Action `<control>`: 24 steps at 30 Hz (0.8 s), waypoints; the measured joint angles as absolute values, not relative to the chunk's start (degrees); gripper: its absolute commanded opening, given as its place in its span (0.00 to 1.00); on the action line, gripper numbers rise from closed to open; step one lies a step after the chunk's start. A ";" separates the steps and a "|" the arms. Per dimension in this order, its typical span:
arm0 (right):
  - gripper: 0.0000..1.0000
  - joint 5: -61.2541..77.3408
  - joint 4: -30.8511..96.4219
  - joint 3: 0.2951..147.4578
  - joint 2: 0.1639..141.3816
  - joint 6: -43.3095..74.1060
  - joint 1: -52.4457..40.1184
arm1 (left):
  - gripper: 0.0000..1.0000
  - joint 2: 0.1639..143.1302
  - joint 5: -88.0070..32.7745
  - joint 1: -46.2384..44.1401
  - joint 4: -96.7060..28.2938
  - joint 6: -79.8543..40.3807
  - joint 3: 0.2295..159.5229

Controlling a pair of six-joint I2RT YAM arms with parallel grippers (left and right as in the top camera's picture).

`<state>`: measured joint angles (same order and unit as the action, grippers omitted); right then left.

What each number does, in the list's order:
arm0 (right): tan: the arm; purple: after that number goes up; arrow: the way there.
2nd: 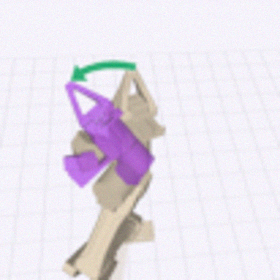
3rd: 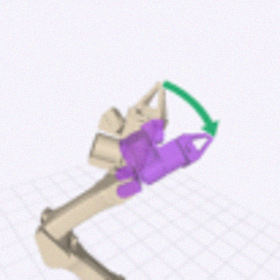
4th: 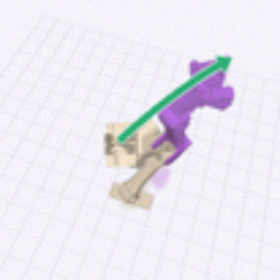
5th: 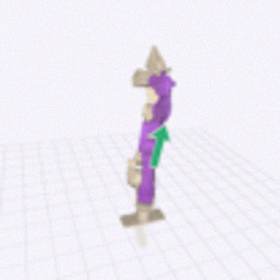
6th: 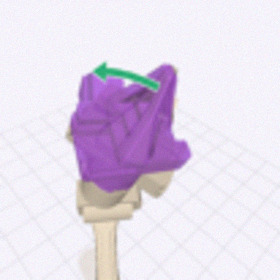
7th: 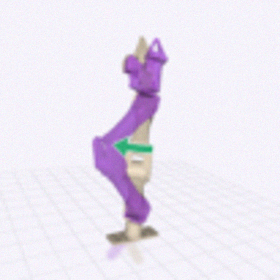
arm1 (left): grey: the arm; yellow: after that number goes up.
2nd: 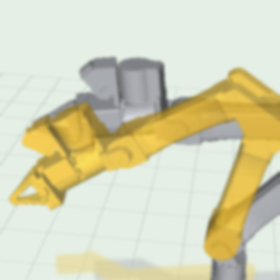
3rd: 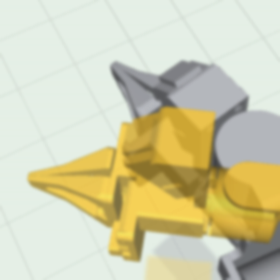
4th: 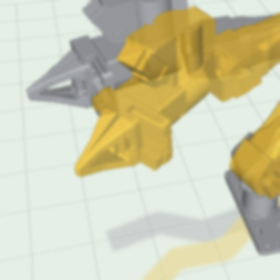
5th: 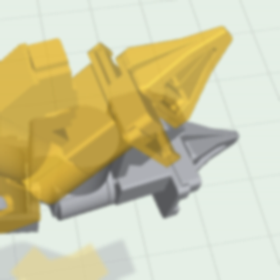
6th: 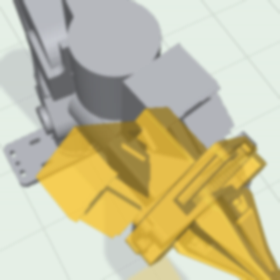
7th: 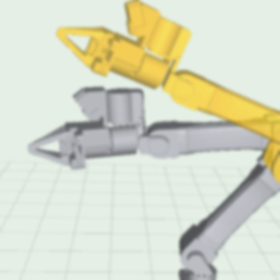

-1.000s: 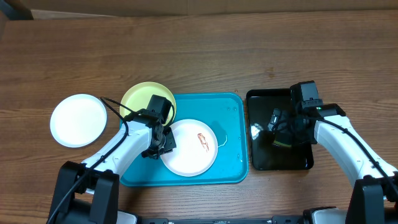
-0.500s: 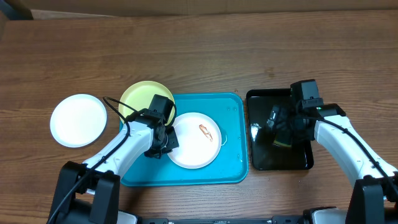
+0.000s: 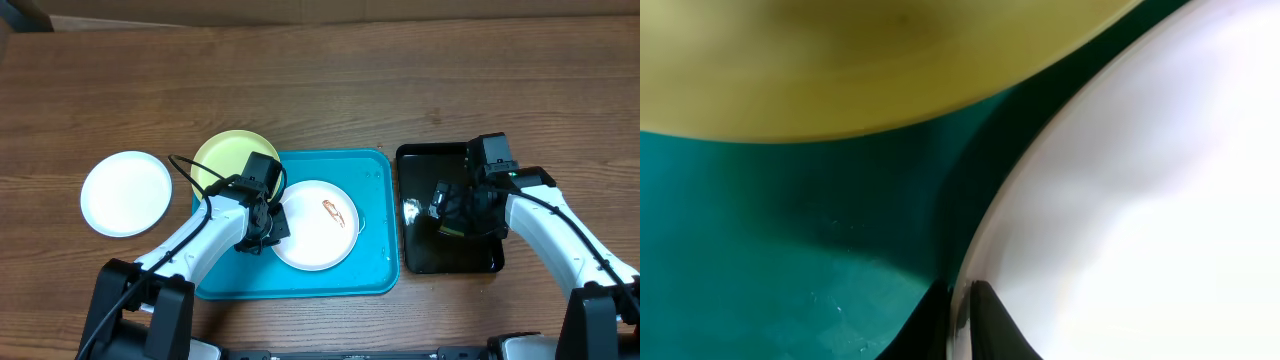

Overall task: Clean dirty plates on tray and stack at the side
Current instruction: 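Grasp the sponge in the black tray with the right gripper and lift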

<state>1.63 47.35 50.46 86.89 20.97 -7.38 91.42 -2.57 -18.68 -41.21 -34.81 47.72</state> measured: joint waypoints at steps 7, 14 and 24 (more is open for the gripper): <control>0.76 0.56 41.91 47.07 86.87 20.93 -7.38 | 0.10 91.42 -2.57 -18.68 -41.12 -34.81 47.72; 0.04 0.03 37.08 41.21 86.89 20.95 -7.38 | 0.10 91.42 -2.55 -18.68 -41.15 -34.81 47.72; 0.79 -0.10 39.29 46.04 86.91 16.73 -7.40 | 0.10 91.42 -2.57 -18.68 -41.12 -34.81 47.72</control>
